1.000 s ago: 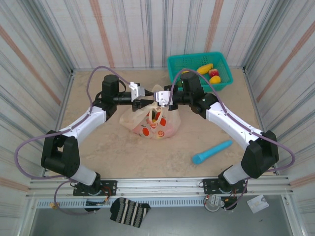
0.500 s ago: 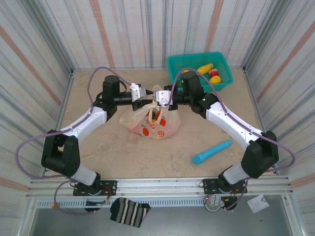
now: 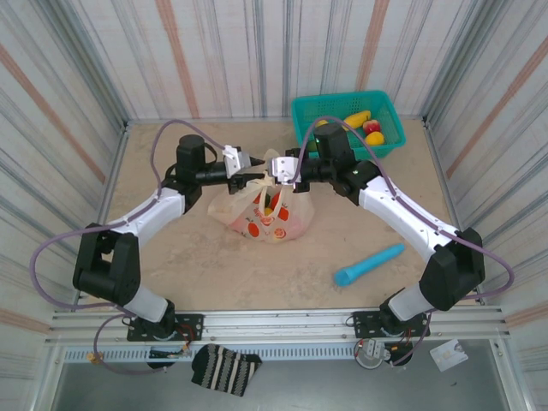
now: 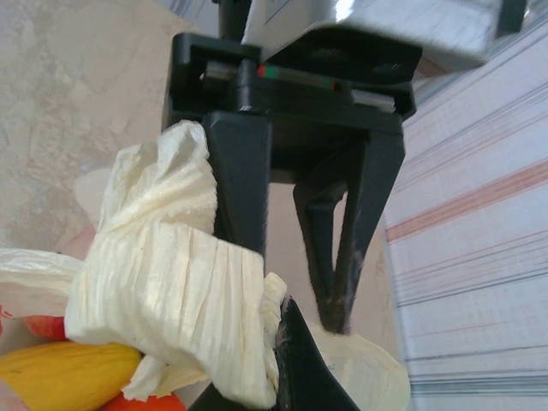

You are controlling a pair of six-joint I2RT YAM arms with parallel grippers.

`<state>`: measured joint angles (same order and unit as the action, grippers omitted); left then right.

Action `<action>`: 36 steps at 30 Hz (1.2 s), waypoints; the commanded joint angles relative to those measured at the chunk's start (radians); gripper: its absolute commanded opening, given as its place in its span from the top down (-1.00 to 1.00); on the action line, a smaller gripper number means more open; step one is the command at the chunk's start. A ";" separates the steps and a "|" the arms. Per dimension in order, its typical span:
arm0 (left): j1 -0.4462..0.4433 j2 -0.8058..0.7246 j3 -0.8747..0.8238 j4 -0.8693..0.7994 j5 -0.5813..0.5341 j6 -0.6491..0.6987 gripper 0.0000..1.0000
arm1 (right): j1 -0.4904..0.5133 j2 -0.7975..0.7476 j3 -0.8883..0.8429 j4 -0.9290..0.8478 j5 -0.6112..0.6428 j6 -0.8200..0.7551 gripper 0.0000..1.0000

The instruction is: Place the fake fruits into the plastic bag and tie a complex knot

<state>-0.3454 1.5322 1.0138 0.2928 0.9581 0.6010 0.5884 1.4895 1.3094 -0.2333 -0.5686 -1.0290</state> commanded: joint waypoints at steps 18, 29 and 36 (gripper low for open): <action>0.062 -0.179 -0.127 0.164 -0.004 -0.127 0.02 | -0.026 0.003 0.043 -0.033 -0.031 0.035 1.00; 0.072 -0.145 -0.089 0.196 -0.002 -0.158 0.03 | -0.027 -0.015 0.039 -0.055 -0.063 0.035 1.00; 0.003 -0.083 -0.013 0.011 -0.050 0.041 0.08 | -0.022 -0.016 0.047 -0.063 -0.068 0.038 1.00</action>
<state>-0.3096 1.4349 0.9543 0.4080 0.9314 0.5205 0.5671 1.4906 1.3186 -0.2737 -0.6075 -1.0206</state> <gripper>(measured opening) 0.463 0.042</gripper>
